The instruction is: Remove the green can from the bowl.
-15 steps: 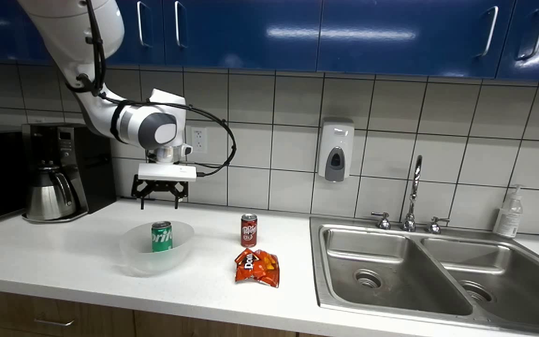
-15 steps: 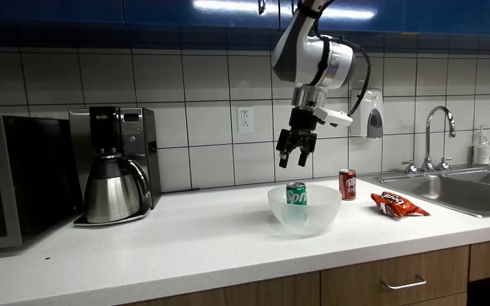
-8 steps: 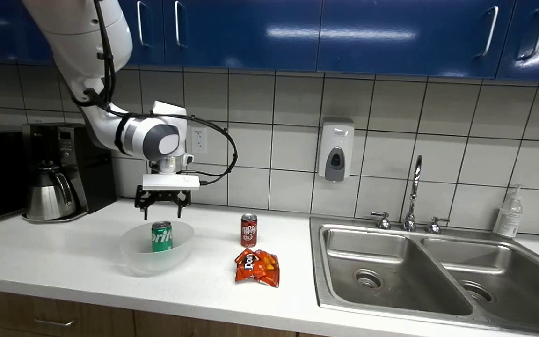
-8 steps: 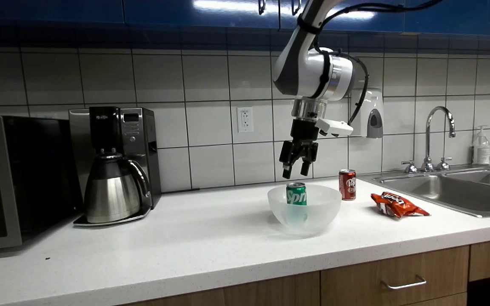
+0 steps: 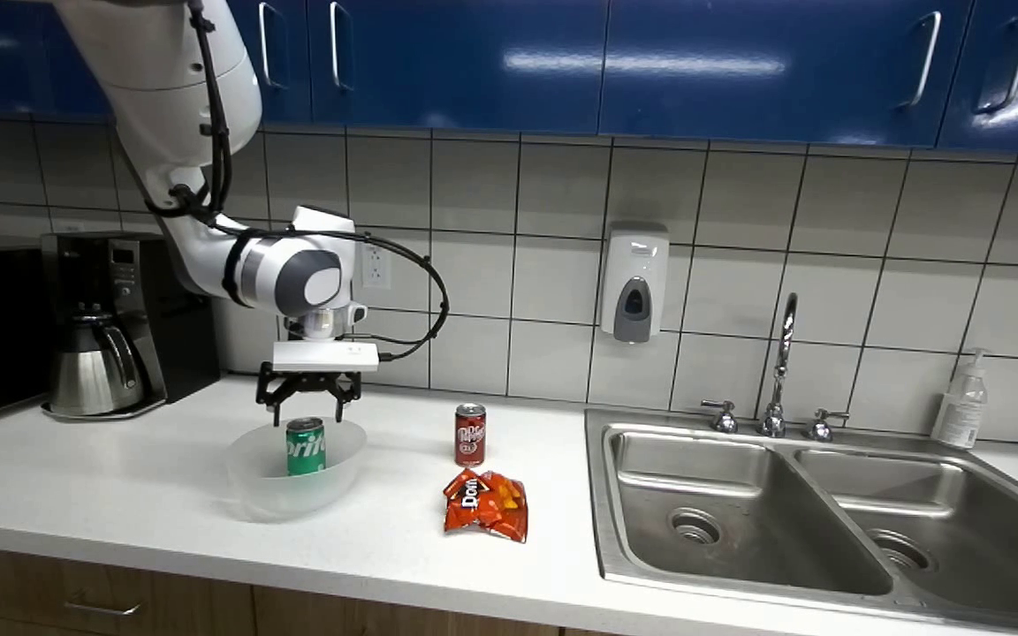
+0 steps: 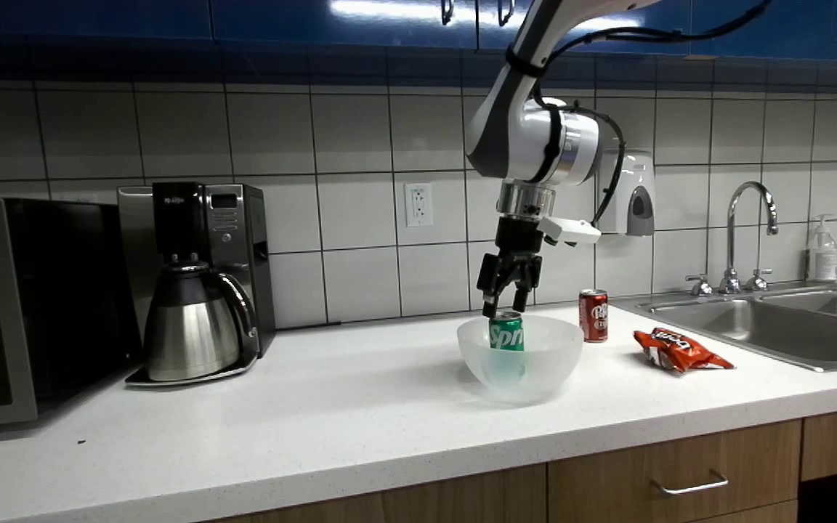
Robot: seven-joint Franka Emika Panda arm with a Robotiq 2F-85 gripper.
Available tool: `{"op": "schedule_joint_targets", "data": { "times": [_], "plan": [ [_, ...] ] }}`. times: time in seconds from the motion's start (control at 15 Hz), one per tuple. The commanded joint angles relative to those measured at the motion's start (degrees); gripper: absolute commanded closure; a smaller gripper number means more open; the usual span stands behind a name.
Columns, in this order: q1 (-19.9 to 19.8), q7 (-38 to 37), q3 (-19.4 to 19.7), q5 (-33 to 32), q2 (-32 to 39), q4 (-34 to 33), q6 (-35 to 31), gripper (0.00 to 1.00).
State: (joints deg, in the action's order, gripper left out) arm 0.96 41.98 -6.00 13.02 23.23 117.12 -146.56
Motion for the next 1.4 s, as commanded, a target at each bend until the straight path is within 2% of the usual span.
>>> {"op": "schedule_joint_targets", "data": {
  "times": [0.0,1.33],
  "plan": [
    [-1.8,-0.4,-2.1,-1.7,1.2,-1.4,-0.3,0.00],
    [-1.8,-1.2,-2.2,-6.0,3.6,-1.5,-0.2,0.00]
  ]
}}
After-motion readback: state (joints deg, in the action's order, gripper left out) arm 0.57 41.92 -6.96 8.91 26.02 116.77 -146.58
